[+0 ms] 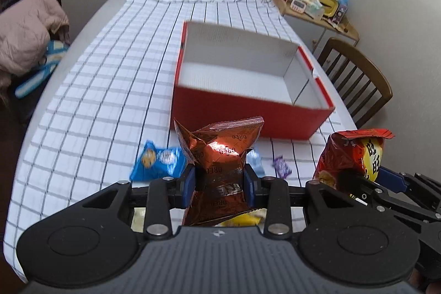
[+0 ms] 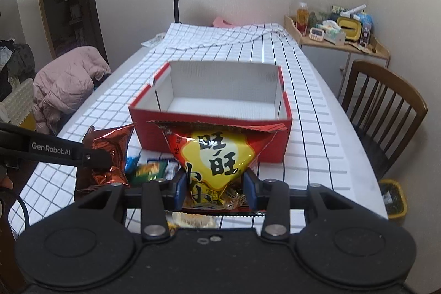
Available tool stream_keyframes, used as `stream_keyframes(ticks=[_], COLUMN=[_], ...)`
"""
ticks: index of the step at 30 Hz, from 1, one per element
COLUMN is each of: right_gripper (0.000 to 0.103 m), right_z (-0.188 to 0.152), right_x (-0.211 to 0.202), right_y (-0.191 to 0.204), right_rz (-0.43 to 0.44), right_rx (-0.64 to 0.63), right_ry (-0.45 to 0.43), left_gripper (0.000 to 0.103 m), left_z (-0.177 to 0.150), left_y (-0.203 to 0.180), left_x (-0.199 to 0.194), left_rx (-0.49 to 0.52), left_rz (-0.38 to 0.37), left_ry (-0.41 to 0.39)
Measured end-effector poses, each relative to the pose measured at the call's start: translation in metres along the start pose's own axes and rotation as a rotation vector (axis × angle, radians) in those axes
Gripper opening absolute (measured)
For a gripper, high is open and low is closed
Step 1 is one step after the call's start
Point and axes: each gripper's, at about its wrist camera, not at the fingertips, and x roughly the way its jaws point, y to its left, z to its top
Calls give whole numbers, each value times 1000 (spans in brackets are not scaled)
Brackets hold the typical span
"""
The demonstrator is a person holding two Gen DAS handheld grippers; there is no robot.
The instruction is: Organize snacks
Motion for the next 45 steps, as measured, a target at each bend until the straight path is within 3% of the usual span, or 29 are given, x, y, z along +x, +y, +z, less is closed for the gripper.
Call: stream_keyframes(ticks=[13, 23, 34, 45], right_gripper=[40, 40, 40, 40], right_z=[63, 103, 127, 123], right_x=[30, 75, 150, 217], right_y=[-17, -31, -52, -50], right_rz=[14, 25, 34, 57], right_rx=[-19, -43, -47, -86], right_ry=[-13, 10, 138, 272], left_gripper=[35, 35, 35, 36], left_z=[65, 118, 157, 165], left_y=[-21, -36, -36, -23], left_x=[15, 55, 120, 188], left_rx=[44, 75, 86, 111], left_rz=[17, 71, 102, 142], left_ry=[-34, -30, 39, 137])
